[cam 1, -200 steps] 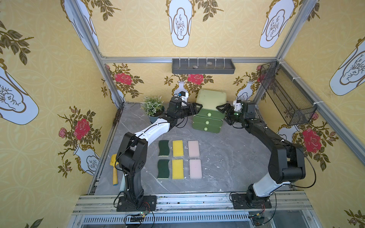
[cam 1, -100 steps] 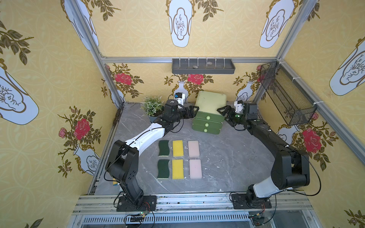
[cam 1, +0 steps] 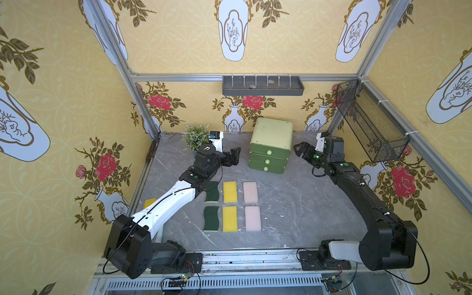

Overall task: Take the sponge out of the drawer
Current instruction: Reset both arms

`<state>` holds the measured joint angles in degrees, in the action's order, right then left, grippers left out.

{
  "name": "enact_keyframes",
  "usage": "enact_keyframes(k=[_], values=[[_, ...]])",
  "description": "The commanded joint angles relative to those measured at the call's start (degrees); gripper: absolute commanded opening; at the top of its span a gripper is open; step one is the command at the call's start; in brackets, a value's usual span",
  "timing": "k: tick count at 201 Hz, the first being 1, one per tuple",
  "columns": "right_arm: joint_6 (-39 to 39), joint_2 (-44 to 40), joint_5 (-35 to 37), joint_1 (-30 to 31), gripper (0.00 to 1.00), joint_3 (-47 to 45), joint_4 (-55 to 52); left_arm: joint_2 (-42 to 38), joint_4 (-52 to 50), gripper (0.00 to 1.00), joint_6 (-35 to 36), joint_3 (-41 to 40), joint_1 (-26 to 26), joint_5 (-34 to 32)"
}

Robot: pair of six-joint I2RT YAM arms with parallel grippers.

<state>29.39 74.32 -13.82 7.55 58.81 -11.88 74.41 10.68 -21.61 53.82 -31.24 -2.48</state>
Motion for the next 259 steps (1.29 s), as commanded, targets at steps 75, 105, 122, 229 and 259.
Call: enact_keyframes(k=[75, 105, 122, 229, 259], values=[[-11.5, -5.8, 14.6, -7.2, 0.98, -25.9, 28.9, -18.0, 12.3, 1.0, 17.4, -23.6, 10.3, -21.8], [-17.4, -5.0, 16.4, -7.2, 0.98, -31.8, 38.2, -18.1, 24.2, 1.0, 21.7, -30.9, 12.9, -25.1], [-20.4, -3.6, 15.8, -7.2, 0.98, -33.6, 42.0, -16.4, 29.5, 1.0, 21.8, -33.8, 14.7, -25.1], [-29.8, 0.1, 17.4, -6.8, 0.98, -36.0, 50.5, -3.5, 60.0, 1.0, 24.9, -44.7, 20.8, -24.8], [-30.4, 0.7, 17.8, -6.8, 0.98, -35.6, 50.4, -3.9, 60.7, 1.0, 27.5, -44.6, 21.4, -25.0]])
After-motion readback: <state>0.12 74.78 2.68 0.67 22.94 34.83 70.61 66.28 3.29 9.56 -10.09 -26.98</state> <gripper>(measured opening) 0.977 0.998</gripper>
